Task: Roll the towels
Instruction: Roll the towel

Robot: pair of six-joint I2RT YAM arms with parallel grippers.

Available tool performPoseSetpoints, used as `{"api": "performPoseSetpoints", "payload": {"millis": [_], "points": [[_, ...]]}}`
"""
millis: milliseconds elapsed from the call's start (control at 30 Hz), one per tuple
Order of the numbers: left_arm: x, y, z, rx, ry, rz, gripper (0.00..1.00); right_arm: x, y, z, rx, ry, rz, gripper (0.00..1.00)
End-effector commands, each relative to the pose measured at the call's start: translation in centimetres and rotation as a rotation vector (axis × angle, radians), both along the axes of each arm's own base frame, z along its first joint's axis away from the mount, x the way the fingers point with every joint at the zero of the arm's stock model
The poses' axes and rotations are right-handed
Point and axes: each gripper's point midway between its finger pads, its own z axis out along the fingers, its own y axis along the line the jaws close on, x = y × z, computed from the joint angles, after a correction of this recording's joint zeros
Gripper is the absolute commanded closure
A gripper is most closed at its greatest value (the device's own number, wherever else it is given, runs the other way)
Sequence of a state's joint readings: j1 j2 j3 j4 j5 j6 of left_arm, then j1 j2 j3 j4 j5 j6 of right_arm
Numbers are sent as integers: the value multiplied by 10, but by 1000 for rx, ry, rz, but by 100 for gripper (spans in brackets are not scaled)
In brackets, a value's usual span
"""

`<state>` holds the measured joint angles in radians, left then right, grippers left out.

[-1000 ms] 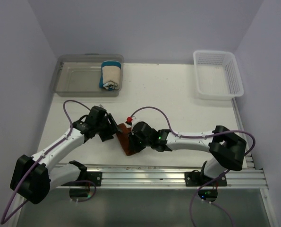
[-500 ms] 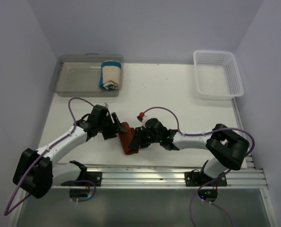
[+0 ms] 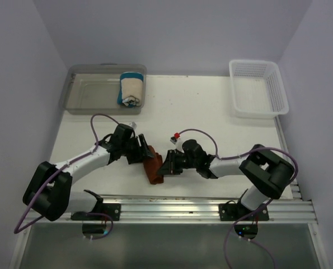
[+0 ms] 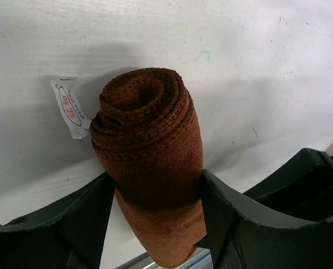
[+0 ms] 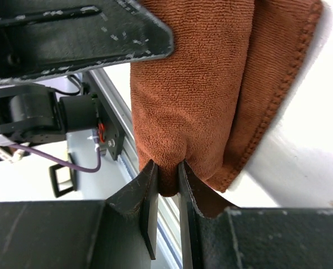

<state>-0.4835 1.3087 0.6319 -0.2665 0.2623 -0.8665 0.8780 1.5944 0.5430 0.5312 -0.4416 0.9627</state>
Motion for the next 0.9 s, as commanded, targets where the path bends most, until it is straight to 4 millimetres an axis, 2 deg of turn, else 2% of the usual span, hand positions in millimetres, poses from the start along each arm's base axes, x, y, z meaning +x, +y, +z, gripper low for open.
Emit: {"api": "performPoseSetpoints", "payload": {"millis": [0, 100, 167, 300, 333, 367, 467, 567, 633, 667, 700, 767, 800, 833, 867], "points": [[6, -11, 6, -26, -53, -56, 35, -6, 0, 1, 58, 46, 37, 100], [6, -15, 5, -28, -49, -60, 36, -5, -1, -1, 79, 63, 37, 100], [7, -18, 4, -32, -49, -63, 36, -6, 0, 5, 131, 83, 43, 100], [10, -27, 0, -29, -48, -84, 33, -4, 3, 21, 279, 134, 59, 100], [11, -29, 0, -25, -55, -98, 32, -4, 4, 35, 346, 141, 73, 100], [10, -31, -1, -21, -52, -107, 31, -3, 4, 27, 343, 168, 68, 100], [10, -35, -5, -9, -45, -128, 32, -2, 2, 19, 335, 174, 59, 100], [11, -35, -7, -4, -42, -131, 37, -2, 0, 14, 324, 174, 50, 100], [11, -35, -7, 1, -40, -127, 49, -2, -2, 11, 312, 171, 48, 100], [12, -33, -7, 8, -42, -120, 58, -2, -3, 6, 284, 169, 41, 100], [13, -33, -7, 15, -40, -116, 62, 0, -3, 10, 291, 157, 36, 100], [14, -28, -9, 43, -38, -102, 69, 1, -7, 1, 229, 146, 26, 90], [16, -27, -7, 52, -44, -96, 74, 3, -11, -4, 170, 121, 13, 77], [13, -23, -8, 71, -30, -89, 75, 5, -14, -5, 132, 101, 7, 71], [15, -17, -9, 103, -31, -72, 75, 7, -17, -7, 90, 77, 2, 60]]}}
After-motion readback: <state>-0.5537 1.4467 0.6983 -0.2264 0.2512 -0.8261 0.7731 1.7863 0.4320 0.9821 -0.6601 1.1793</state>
